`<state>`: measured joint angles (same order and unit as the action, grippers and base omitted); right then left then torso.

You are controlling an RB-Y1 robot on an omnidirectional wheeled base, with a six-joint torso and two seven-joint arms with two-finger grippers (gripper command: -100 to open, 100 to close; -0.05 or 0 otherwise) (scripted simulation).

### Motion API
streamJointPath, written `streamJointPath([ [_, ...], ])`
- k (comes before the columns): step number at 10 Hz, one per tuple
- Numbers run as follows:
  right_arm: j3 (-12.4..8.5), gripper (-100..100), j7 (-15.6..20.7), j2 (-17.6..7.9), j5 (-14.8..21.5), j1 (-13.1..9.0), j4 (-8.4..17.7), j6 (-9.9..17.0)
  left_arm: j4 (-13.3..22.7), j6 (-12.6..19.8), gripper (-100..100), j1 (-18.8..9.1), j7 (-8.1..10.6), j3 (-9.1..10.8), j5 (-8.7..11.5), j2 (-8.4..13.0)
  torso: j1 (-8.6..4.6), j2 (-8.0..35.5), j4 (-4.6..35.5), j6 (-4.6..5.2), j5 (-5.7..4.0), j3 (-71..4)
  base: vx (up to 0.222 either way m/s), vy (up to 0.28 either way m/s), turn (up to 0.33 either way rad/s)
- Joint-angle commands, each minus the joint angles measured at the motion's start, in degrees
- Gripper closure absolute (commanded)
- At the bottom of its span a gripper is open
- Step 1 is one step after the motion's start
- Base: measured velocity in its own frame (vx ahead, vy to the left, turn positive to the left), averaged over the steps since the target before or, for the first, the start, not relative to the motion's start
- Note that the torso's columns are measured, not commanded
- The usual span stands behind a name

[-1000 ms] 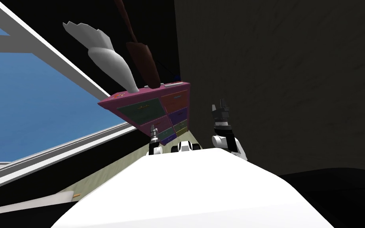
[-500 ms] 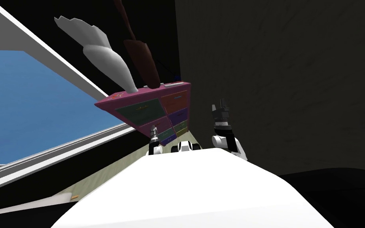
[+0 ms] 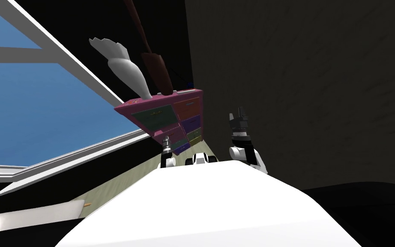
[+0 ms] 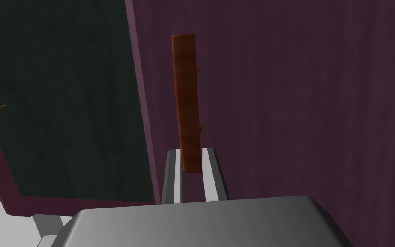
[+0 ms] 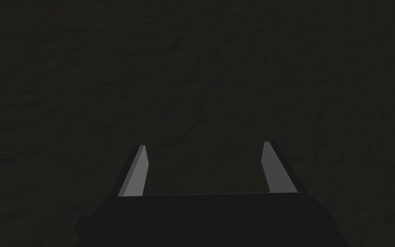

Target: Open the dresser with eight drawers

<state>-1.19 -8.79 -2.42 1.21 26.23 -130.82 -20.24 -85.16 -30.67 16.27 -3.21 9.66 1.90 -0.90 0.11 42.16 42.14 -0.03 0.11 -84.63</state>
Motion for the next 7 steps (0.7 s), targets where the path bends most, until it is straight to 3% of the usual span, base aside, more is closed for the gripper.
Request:
streamJointPath([
  [1,0.0,0,0.0,0.0,0.0,0.0,0.0,0.0,-0.4,0.4,100,0.5,0.00,-0.28,-0.1,-0.1,0.08,-0.2,0.1,0.00,-0.07,-0.1,-0.113,-0.044,0.010],
  [4,0.0,0,0.0,0.0,0.0,0.0,0.0,0.0,-1.1,0.9,100,1.3,-0.03,-0.66,-0.3,-0.3,-0.17,0.1,0.0,0.10,0.02,0.1,-0.160,-0.090,0.018],
  [5,0.0,0,0.0,0.0,0.0,0.0,0.0,0.0,-3.2,3.1,-100,0.2,0.07,-0.17,-0.1,0.1,-0.11,0.1,0.0,0.10,0.04,0.1,-0.099,-0.046,0.021],
  [7,0.0,0,0.0,0.0,0.0,0.0,0.0,0.0,-5.4,5.8,-100,-0.2,0.13,0.02,0.0,0.4,0.09,-0.3,0.1,0.06,-0.07,-0.2,-0.016,-0.006,0.006],
])
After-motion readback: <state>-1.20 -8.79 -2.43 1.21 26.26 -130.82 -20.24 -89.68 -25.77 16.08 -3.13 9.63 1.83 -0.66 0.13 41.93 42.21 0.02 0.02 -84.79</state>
